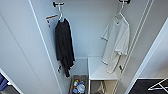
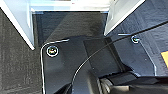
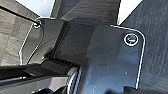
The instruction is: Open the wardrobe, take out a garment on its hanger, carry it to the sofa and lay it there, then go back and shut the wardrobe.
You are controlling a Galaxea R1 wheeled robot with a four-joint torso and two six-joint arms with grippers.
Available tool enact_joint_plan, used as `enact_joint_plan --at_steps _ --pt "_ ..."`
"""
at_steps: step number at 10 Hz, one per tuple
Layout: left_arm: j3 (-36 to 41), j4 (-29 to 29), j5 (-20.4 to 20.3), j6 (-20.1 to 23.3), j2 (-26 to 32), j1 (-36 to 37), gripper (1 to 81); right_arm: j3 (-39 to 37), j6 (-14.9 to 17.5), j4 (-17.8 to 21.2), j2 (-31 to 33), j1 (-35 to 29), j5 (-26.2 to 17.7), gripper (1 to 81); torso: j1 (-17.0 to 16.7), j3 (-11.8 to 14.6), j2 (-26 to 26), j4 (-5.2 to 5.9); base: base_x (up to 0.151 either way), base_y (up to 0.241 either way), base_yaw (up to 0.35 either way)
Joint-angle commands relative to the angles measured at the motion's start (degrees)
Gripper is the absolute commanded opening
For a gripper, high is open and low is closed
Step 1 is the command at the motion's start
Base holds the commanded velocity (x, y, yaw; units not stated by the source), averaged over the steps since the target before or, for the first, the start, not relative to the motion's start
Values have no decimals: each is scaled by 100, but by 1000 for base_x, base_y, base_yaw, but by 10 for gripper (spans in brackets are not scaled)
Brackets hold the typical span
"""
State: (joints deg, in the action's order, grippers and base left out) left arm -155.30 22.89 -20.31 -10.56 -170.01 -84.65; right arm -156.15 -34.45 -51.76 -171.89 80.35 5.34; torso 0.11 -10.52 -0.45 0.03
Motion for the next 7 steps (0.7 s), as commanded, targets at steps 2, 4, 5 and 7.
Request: enact_joint_plan --at_steps 2,4,5,7 --pt "-36 48 721 10 -156 120 811 -64 2372 -422 -76 -664 -270 811 0 0 0 0 0 0 0" --pt "-123 23 836 1 -279 120 811 -81 3775 -581 -243 -988 -621 811 0 0 0 0 0 0 0" --pt "-194 22 827 1 -323 120 811 -81 4138 -589 -270 -1164 -622 811 0 0 0 0 0 0 0" --pt "-229 -4 827 -8 -359 120 811 -116 4856 -677 -287 -1541 -726 811 0 0 0 0 0 0 0"
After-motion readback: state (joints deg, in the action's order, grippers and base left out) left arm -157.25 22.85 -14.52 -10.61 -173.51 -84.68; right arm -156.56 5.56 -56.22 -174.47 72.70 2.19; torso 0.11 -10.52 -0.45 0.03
